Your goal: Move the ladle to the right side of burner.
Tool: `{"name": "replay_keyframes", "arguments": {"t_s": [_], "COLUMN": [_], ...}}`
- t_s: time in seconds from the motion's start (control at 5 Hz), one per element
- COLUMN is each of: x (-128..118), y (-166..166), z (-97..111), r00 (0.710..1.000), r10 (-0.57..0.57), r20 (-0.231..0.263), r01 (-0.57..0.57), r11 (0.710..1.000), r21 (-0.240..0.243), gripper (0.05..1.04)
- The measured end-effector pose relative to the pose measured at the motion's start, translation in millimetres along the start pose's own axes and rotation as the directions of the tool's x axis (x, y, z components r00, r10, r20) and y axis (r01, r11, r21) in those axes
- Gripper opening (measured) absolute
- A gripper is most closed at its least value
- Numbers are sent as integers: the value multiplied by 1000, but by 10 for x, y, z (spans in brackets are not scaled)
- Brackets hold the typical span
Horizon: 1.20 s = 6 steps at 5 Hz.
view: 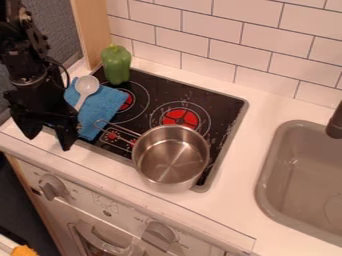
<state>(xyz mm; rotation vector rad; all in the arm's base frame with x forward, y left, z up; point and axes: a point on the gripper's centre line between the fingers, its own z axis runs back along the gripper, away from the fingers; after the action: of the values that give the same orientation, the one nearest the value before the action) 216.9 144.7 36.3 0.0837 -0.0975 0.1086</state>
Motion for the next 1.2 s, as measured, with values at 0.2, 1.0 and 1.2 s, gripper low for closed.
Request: {"name": "replay_keyframes", "arguments": {"t_s": [0.2, 1.0, 1.2], "x": [-38, 60, 67], "y": [81, 107, 112], "z": [-32, -289, -306], "r00": [1000, 997, 997], "r10": [14, 37, 41], "r20": [-15, -65, -61], "r01": [-14, -36, -39], "r11": [1000, 999, 999], "r21": [12, 18, 21], "gripper": [1000, 930, 656]}}
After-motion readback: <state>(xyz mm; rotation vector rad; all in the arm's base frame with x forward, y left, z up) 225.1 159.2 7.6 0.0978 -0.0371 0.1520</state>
